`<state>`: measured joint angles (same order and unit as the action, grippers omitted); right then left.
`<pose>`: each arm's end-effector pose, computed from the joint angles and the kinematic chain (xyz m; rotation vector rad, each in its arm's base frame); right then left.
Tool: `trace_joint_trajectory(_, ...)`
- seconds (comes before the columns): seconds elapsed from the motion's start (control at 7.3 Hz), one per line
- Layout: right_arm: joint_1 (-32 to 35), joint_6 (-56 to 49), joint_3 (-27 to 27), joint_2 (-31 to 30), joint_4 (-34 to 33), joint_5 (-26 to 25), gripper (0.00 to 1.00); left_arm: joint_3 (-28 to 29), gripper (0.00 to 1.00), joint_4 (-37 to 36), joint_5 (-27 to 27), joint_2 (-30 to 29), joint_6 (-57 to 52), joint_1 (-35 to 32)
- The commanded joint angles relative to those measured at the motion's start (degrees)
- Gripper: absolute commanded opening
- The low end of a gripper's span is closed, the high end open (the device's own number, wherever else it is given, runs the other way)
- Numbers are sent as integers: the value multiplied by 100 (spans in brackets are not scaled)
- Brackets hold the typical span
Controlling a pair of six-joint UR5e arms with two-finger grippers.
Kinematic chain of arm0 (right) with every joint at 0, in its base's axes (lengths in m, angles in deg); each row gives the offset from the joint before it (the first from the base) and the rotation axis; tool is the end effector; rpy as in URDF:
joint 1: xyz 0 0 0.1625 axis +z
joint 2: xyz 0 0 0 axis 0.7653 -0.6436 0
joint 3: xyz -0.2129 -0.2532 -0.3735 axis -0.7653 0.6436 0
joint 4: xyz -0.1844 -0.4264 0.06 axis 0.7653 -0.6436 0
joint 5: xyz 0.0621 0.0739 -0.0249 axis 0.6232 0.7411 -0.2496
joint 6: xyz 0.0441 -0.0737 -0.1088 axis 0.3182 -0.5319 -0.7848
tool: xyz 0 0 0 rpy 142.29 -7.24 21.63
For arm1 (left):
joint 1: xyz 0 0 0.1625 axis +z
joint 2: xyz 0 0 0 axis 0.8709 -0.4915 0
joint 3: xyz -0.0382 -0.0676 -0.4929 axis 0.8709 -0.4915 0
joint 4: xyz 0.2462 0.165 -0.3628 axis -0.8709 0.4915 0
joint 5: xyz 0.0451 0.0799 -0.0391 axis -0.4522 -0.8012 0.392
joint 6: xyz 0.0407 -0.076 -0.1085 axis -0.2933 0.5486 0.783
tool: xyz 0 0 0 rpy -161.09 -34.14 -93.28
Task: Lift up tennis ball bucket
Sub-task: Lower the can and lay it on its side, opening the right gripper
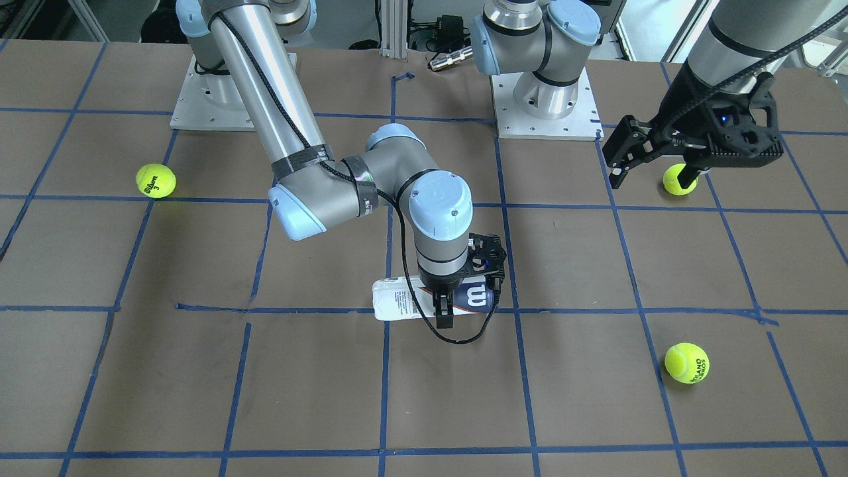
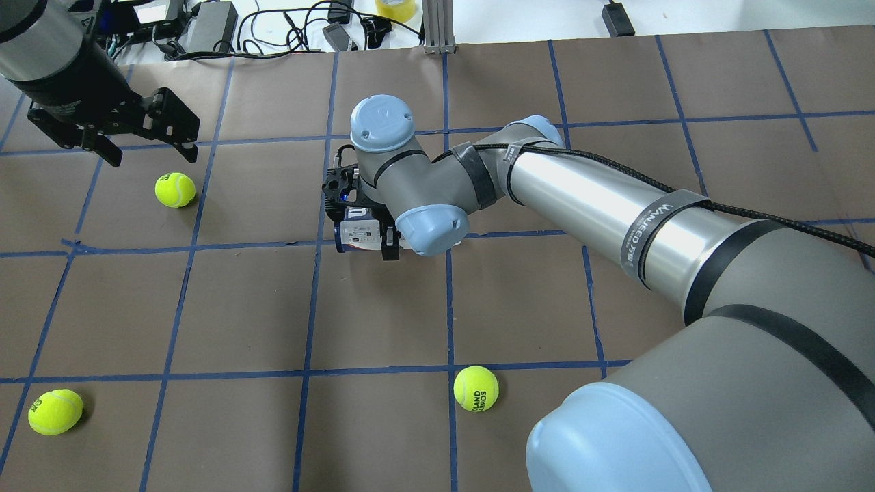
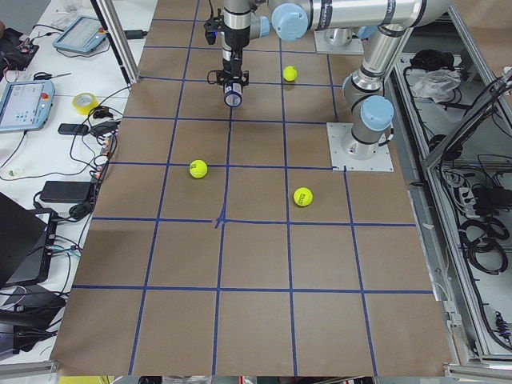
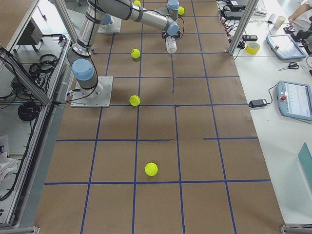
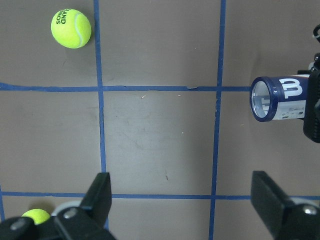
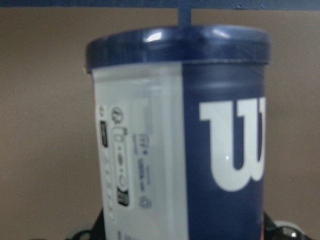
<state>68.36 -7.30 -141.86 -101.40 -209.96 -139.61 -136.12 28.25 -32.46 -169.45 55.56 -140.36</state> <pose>0.5002 -0.6248 0.1865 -2.1849 2.1748 -0.1371 -0.0333 -0.5570 0.5326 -0.0318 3.1178 -0.0795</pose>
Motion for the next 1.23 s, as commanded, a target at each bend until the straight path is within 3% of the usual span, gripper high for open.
trace_joint_trajectory(0.0, 0, 134, 2, 11, -9, 12, 85, -1, 100, 0, 0, 7, 0, 0)
trace_joint_trajectory(0.14, 9, 248, -7, 11, 0, 65, 99, -1, 100, 0, 0, -1, 0, 0)
trace_joint_trajectory(0.68, 9, 381, 90, -24, 96, 48, 100, -9, 100, 0, 9, -1, 0, 0)
trace_joint_trajectory(1.1, -131, 380, -15, -612, 402, 232, 100, -9, 100, 9, 9, -19, 0, 9)
